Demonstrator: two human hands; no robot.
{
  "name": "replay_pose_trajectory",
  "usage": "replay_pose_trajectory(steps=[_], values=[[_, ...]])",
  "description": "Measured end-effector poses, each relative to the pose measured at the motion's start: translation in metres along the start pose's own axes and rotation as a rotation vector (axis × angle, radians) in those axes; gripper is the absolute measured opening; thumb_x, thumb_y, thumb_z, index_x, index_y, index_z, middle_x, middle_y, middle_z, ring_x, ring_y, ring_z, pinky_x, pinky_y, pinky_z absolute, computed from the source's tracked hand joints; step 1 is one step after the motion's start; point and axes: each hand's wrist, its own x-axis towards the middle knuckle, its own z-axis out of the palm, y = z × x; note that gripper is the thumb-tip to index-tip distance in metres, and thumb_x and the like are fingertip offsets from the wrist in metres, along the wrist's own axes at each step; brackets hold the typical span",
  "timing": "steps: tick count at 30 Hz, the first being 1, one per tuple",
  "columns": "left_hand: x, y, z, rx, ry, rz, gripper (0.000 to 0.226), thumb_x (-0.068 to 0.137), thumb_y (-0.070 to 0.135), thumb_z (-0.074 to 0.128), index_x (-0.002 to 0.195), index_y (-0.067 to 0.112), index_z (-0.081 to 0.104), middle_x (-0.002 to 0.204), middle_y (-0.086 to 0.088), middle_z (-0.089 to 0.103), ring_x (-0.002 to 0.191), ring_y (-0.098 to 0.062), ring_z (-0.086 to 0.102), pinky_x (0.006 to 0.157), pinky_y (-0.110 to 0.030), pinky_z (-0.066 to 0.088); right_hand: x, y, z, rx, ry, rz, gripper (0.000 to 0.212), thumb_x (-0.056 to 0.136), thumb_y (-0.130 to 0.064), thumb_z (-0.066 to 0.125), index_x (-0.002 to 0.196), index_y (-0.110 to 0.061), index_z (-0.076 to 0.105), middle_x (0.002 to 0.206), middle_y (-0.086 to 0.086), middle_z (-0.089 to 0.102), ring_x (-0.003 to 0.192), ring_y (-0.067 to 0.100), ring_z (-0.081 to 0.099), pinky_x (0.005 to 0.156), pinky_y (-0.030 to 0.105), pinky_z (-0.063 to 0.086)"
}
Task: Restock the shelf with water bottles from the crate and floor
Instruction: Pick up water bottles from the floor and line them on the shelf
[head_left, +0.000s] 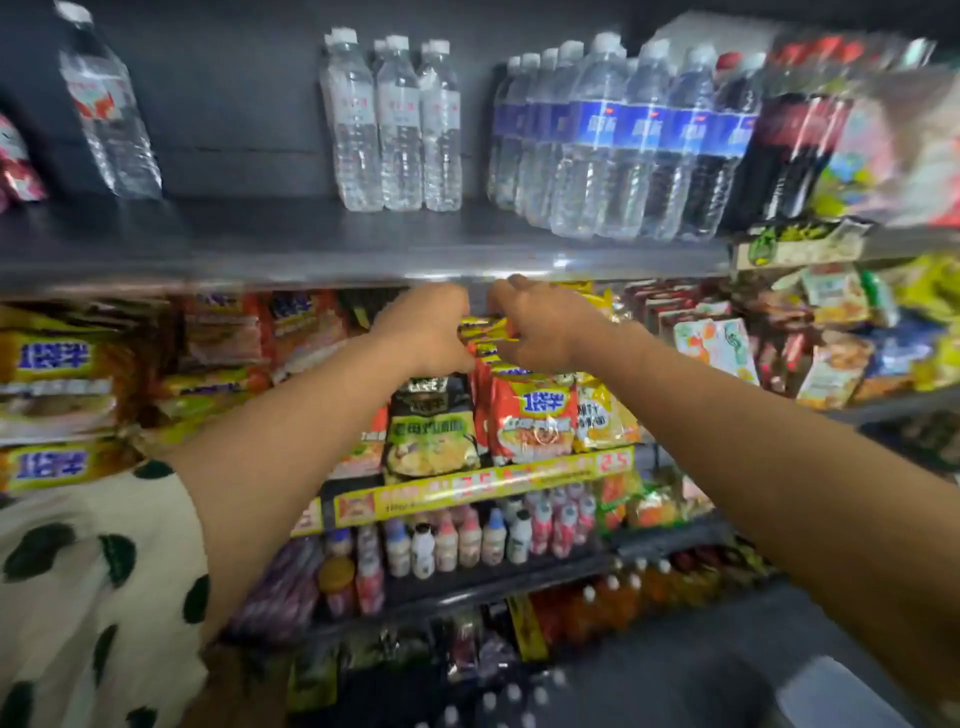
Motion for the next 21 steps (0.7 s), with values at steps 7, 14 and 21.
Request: replay_pose_trajectory(steps=[7,14,21], values=[[-0.047,-0.001,0.133,0.003,-0.290,0.010,0.050,0.071,0.032,0.077,0.112,0.009,0.059,0.111,-0.013,0.063,0.105,-0.033,0.060,0.084,-0.043,0.052,-0.088,-0.004,0.118,0.044,-0.230,0.071,0.057,0.085,-0.029,0.062,0.132,-0.007,0.039,0.128,0.015,0.048,0.113,0.035,0.052,0.083,0.036,0.040],[-0.074,-0.024,0.322,-0.025,-0.591,-0.047,0.049,0.075,0.024,0.075,0.115,0.008,0.052,0.104,-0.011,0.059,0.093,-0.030,0.059,0.076,-0.041,0.054,-0.142,0.016,0.297,0.167,-0.451,0.127,0.049,0.088,-0.027,0.057,0.130,-0.009,0.040,0.124,0.013,0.048,0.111,0.035,0.051,0.079,0.037,0.040],[-0.120,-0.044,0.548,-0.104,-0.741,-0.085,0.027,0.073,0.024,0.073,0.092,0.016,0.055,0.092,-0.006,0.058,0.086,-0.027,0.060,0.070,-0.038,0.052,-0.226,0.035,0.520,0.289,-0.687,0.265,0.055,0.088,-0.030,0.060,0.135,-0.011,0.037,0.132,0.013,0.043,0.117,0.034,0.047,0.090,0.040,0.039]])
